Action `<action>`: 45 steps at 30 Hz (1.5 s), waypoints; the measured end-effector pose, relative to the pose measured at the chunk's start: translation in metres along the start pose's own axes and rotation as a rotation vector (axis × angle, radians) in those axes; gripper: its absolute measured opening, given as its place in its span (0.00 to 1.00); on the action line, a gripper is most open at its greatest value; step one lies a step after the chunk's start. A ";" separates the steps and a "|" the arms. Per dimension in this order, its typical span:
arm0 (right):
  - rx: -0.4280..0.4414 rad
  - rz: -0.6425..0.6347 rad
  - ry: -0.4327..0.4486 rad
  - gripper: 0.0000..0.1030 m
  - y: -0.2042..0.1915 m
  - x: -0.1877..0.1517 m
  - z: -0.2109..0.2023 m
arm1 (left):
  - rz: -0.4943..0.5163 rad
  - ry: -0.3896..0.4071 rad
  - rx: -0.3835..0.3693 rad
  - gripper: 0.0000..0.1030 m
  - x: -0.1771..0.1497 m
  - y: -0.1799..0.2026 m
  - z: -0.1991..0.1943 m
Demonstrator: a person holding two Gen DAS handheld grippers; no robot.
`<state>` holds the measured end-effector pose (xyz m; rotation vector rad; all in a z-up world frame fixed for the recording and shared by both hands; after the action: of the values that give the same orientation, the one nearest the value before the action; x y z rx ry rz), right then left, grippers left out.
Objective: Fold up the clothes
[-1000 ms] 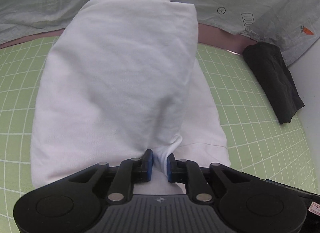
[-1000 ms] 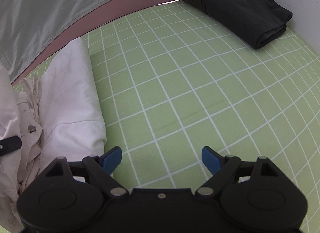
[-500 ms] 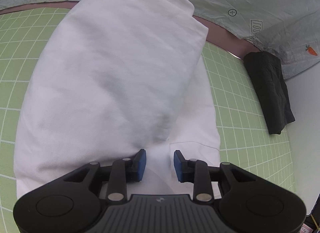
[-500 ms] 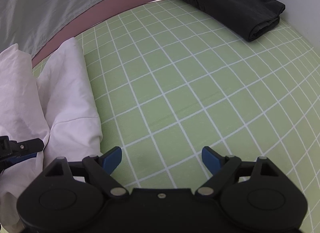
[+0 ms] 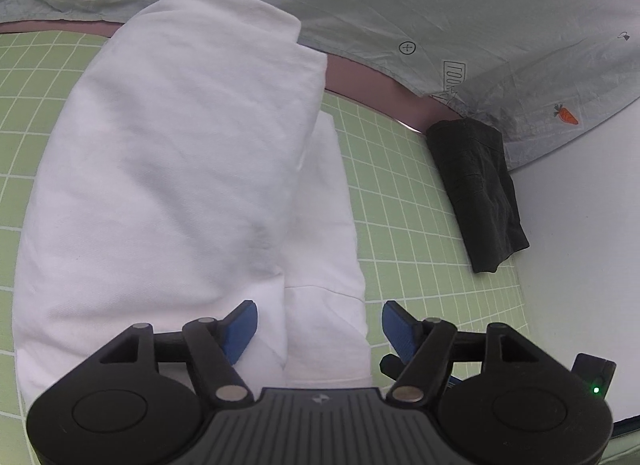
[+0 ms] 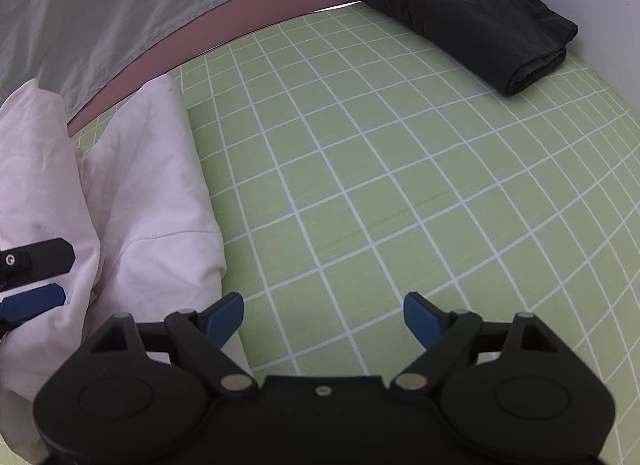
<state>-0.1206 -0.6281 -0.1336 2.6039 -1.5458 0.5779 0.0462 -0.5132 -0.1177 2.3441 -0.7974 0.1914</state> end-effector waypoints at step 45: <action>0.865 -0.067 -0.078 0.12 -0.152 0.059 0.006 | -0.275 0.086 0.267 0.72 -0.028 -0.133 -0.084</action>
<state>0.0365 -0.6038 -0.0972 3.2670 -1.4267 1.4149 0.1080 -0.3661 -0.1322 2.6460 -0.4218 0.2927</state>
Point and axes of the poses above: each gripper's, at about its wrist camera, not at the fingertips, and z roughly the way its jaws point, y to its right, x to its top, the point moved 4 cm from there along z, roughly the way its jaws point, and after that the axes turned 6 degrees about -y, right-handed, at the moved point
